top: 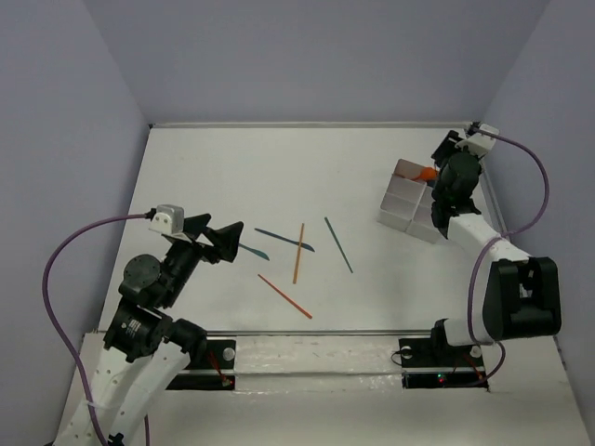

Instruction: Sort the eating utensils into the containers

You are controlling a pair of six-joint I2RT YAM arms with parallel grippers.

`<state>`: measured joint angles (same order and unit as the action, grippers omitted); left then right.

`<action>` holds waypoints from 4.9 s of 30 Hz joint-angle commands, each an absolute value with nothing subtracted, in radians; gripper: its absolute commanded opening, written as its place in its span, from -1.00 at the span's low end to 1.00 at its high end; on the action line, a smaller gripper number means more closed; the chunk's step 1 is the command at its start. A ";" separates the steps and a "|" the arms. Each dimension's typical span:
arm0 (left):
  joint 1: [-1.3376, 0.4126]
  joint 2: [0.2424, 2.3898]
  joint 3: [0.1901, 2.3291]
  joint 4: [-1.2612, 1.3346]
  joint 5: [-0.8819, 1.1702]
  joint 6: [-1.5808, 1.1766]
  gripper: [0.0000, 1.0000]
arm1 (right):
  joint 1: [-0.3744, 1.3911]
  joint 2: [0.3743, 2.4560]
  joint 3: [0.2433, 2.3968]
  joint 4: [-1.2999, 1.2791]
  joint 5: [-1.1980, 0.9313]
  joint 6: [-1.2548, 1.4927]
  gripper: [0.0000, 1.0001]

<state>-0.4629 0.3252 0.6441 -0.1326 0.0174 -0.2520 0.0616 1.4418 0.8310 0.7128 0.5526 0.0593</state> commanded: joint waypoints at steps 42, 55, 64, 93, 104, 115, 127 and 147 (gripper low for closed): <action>-0.371 0.407 0.681 -0.078 -0.005 -0.270 0.98 | 0.658 1.971 1.338 -0.364 0.221 0.284 -0.38; -0.371 0.391 0.681 -0.080 -0.006 -0.268 0.98 | 0.580 1.728 1.246 -0.169 0.278 0.275 -0.86; -0.371 0.379 0.681 -0.080 0.025 -0.270 0.98 | 0.411 1.307 0.956 0.298 0.465 0.229 -0.86; -0.371 0.385 0.681 -0.075 0.035 -0.267 0.98 | 0.344 1.509 0.592 1.198 0.626 -0.032 -0.86; -0.371 0.388 0.681 -0.074 0.035 -0.270 0.98 | 0.344 1.379 0.617 0.952 0.546 0.033 0.15; -0.371 0.405 0.681 -0.077 0.025 -0.271 0.98 | 0.598 1.408 0.903 0.248 0.400 0.288 0.16; -0.362 0.405 0.681 -0.074 0.029 -0.272 0.98 | 0.767 1.782 1.190 -0.044 0.282 0.488 0.08; -0.362 0.385 0.680 -0.075 0.038 -0.272 0.98 | 0.787 2.028 1.338 -0.132 0.253 0.614 -0.20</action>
